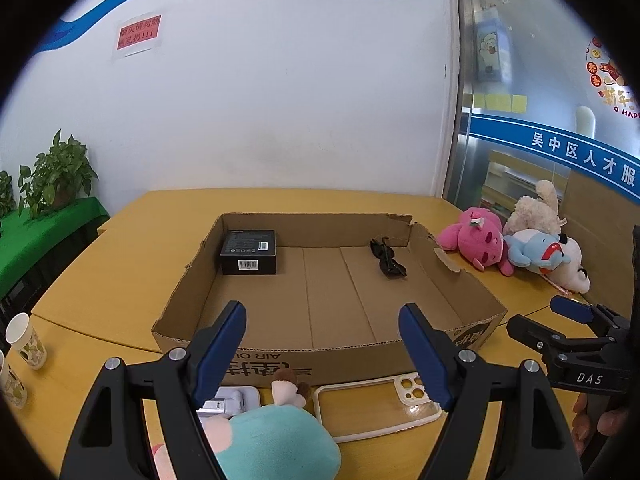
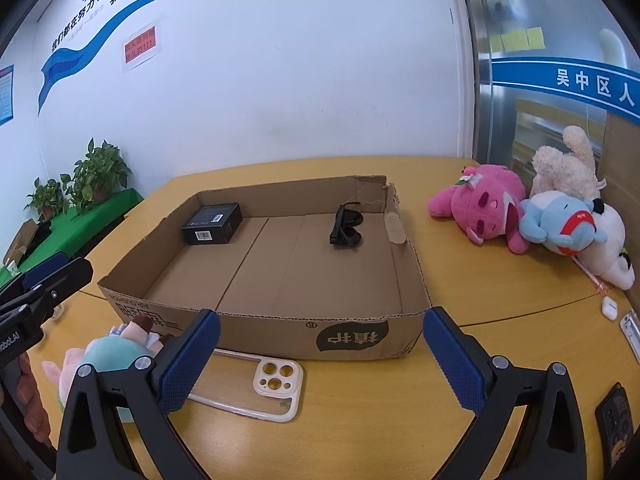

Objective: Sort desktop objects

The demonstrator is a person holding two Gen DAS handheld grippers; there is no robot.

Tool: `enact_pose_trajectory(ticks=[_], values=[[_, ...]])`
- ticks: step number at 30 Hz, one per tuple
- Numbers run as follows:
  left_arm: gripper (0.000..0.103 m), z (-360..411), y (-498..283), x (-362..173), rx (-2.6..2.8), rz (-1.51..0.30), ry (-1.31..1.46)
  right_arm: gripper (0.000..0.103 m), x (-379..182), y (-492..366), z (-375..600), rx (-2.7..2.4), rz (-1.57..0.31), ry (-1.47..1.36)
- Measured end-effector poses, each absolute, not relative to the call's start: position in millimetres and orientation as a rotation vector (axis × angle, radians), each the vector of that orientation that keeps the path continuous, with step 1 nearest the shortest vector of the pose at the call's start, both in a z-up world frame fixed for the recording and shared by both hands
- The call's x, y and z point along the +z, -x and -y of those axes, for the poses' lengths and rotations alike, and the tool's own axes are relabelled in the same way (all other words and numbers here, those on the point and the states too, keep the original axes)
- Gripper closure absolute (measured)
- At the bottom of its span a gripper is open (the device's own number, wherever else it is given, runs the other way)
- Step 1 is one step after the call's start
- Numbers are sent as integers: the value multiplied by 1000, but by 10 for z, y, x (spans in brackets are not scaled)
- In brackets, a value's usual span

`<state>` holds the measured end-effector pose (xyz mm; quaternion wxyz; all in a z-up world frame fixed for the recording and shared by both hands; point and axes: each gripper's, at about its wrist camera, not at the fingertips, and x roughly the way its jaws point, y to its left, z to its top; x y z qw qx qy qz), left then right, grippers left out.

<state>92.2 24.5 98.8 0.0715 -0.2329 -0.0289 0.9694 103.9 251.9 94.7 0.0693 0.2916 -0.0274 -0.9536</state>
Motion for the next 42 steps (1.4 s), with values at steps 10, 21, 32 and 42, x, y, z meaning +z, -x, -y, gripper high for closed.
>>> enact_pose_trajectory(ticks=[10,21,32,42], values=[[24,87,-1012,828,2828,183,774,0,869,-1102,-2276,-2893,-48,-951],[24,241,-1019,801,2833,213,800,0,883,-1096,-2057,-2876,-101,-893],[24,163,-1058,793,2773,116,826,0,582,-1145,-2028,-2750,63,-1018],[24,619,-1229,627,2710,244,964,0,630,-1151,-1803,-2541,-39,-959]])
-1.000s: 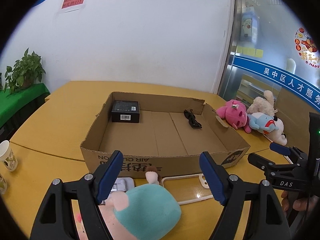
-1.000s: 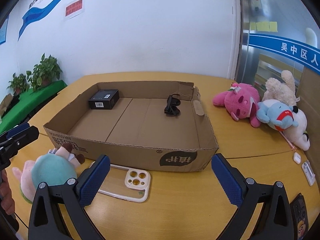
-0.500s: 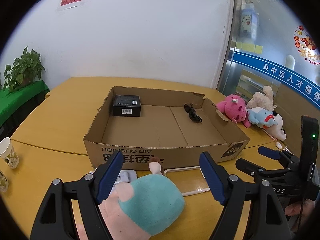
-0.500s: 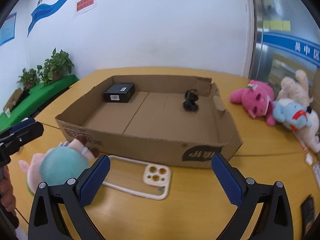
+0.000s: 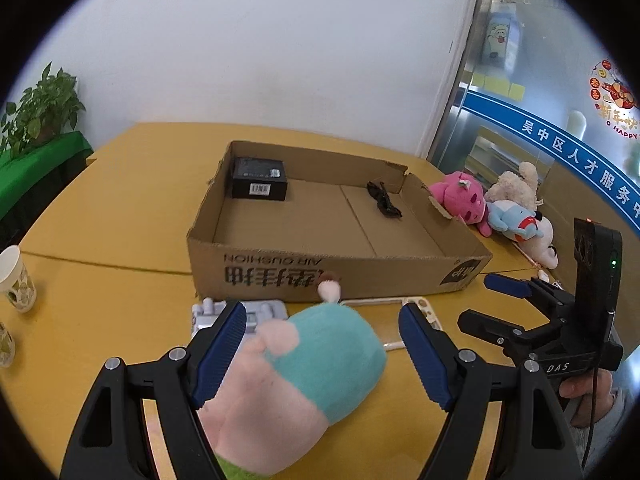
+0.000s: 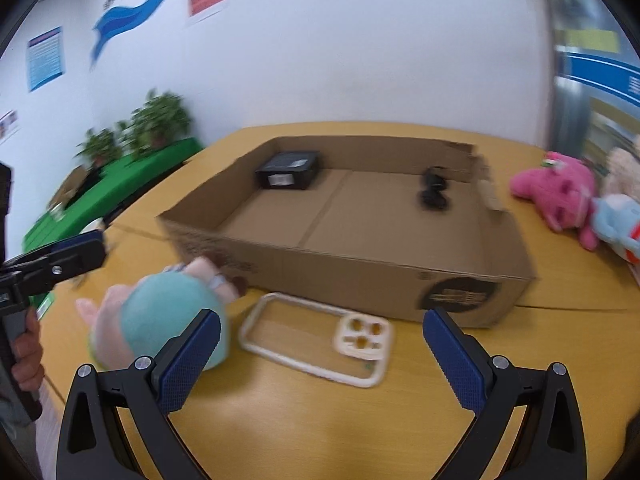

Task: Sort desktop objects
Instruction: 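Move both grippers toward the pink-and-teal plush pig on the table, then close both grippers on the plush pig from either side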

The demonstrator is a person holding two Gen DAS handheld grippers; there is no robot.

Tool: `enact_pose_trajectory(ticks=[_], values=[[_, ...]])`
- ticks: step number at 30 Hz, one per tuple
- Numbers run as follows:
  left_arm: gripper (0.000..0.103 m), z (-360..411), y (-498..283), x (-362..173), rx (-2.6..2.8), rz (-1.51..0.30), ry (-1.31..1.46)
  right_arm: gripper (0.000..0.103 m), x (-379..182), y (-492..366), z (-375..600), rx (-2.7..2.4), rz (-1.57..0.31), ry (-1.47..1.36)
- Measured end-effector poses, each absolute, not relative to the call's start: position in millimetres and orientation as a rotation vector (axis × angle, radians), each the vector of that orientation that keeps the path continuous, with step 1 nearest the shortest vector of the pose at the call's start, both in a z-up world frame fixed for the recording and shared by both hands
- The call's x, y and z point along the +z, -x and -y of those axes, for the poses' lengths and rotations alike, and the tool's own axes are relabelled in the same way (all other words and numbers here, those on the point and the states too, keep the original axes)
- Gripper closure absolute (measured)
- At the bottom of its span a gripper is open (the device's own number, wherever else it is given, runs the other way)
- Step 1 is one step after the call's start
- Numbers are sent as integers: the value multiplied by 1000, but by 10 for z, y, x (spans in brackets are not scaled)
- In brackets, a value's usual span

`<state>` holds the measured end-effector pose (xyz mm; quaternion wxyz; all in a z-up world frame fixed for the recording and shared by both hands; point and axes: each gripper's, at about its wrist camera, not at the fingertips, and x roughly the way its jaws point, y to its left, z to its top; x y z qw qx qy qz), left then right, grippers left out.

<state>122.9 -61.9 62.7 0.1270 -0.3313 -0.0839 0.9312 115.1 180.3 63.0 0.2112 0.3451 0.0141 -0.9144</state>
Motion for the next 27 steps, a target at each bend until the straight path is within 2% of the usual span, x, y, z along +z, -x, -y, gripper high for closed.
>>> enact_pose_trajectory(ticks=[7,13,17,21,27], values=[[24,1040,-1454,258,2708,393,1112,0,467,-1128,-931,-2133,-221,-897],[25,1273,-1455,-43,2633,571,1210,0,223,-1013,-545,-2047,-427,-865],[26,1213,-1388,-147,2524,628,1195,0,134,-969,-538,-1915,-270,-949],[26,1089,-1333,-100,2527,552,1172,0,100,-1387,-648,-1961,-343,-909],[27,703,-1239,6,2358,460,1087,1,325,-1907,-1364,-1965,-82,-871]])
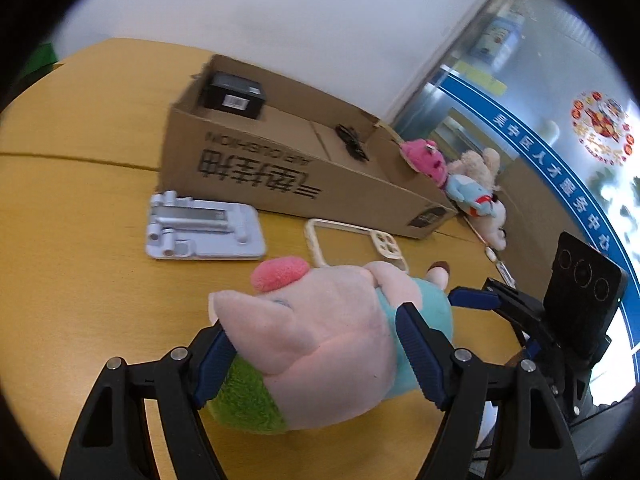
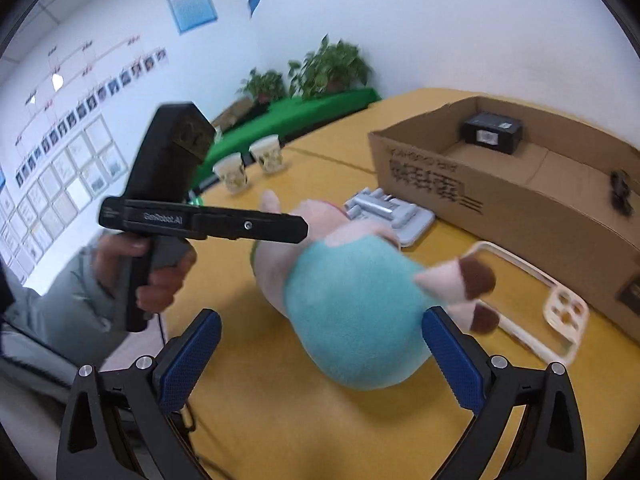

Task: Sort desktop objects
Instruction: 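Close both grippers on the plush pig from either side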

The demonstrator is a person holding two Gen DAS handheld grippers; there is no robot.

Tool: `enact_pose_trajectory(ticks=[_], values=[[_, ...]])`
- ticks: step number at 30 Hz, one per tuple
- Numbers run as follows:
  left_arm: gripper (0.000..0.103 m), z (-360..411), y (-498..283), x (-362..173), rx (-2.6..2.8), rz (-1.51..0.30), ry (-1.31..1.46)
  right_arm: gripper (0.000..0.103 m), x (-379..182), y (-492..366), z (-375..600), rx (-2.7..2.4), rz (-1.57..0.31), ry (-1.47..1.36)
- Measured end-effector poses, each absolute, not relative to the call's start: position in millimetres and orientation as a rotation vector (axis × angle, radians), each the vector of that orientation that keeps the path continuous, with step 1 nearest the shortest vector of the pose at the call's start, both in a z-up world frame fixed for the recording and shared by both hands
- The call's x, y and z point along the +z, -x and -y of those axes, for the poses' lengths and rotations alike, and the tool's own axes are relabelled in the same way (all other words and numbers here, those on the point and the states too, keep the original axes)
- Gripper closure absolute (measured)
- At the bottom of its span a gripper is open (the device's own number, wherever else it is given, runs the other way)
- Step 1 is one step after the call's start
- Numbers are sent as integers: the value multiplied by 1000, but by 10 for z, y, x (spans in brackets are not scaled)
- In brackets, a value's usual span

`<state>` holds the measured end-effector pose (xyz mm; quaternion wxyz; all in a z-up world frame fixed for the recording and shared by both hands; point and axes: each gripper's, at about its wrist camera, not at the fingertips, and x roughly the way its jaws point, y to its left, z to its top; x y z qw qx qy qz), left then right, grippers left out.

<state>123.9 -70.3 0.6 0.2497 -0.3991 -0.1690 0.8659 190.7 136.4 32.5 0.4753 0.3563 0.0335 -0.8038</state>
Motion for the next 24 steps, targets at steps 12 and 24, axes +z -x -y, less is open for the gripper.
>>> enact_pose_trajectory(ticks=[12,24], values=[[27,-284,-1121,-3,2132,333,1053,3,105,-1796,-2364,-2238,241,-1071],[57,-355,-1258,386,2194,219,847,41,408,-1933,-2151,-2290,73,-861]])
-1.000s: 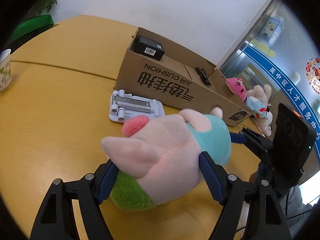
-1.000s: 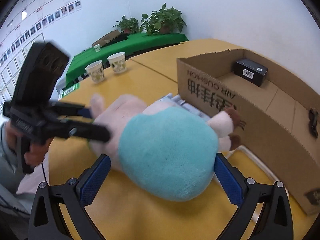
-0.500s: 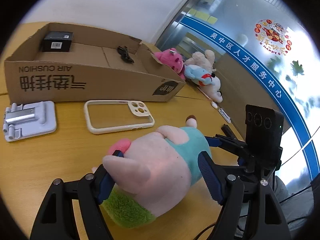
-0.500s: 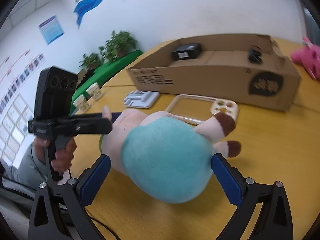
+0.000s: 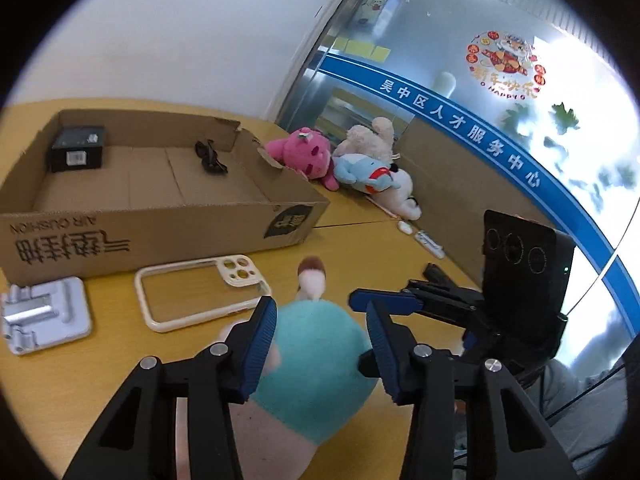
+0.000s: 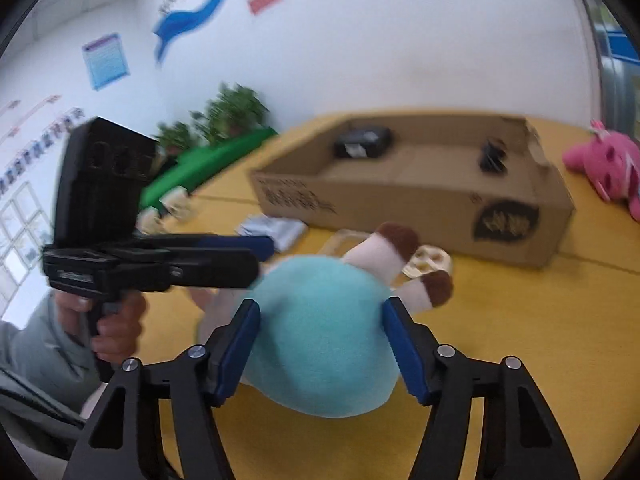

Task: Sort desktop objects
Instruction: 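Close both grippers on the plush pig from either side, then lift the plush pig with both grippers and carry it over the box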

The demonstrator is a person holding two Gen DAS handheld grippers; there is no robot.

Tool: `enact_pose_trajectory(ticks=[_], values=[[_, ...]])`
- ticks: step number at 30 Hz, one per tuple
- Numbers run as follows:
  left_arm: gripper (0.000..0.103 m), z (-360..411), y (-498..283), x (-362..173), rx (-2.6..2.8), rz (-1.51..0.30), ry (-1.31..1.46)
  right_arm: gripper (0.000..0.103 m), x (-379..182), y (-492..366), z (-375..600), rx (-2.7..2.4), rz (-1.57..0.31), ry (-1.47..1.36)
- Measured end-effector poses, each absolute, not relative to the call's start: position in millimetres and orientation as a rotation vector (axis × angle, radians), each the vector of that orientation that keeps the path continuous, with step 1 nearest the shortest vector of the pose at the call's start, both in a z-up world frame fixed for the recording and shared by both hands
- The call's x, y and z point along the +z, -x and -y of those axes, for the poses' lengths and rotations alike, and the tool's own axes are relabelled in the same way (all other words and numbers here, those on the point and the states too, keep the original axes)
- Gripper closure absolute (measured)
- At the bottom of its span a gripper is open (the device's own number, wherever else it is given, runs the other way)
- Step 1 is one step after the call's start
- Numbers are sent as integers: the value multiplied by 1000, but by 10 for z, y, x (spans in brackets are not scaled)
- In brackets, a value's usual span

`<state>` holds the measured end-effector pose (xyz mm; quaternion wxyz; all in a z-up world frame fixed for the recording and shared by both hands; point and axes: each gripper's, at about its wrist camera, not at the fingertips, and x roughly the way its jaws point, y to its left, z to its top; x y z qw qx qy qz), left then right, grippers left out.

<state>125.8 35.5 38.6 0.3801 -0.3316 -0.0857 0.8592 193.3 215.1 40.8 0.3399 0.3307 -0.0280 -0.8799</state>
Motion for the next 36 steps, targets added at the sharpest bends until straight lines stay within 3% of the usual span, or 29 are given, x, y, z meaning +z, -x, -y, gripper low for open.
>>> enact_pose_trajectory(ticks=[4,5,7,11,15,17,20,27,31,36], values=[[44,-191,-1340,352,2224,199,921,26,228,-1951,-2162,-2282,10,-986],[39,-107,-1362,320,2237,222,950,26,182,-1914,-2210,-2266,44,-1022],[37,36,-1383,270,2259,266,994,24,108,-1835,-2361,-2215,194,-1081],[37,381,-1341,84,2267,433,1114,6,90,-1655,-2498,-2145,380,-1134],[37,548,-1210,-218,2174,615,1263,7,-40,-1397,-2343,-2051,437,-1255],[39,561,-1193,-249,2142,666,1240,24,-124,-1300,-2210,-2020,412,-1294],[39,479,-1180,-199,2165,610,1222,35,-83,-1287,-2118,-1998,405,-1236],[44,245,-1240,57,2243,450,1062,37,133,-1639,-2108,-2112,168,-1084],[44,169,-1340,245,2264,383,882,32,290,-1851,-2285,-2189,155,-938],[41,135,-1402,182,2215,306,941,29,34,-1890,-2416,-2142,137,-1105]])
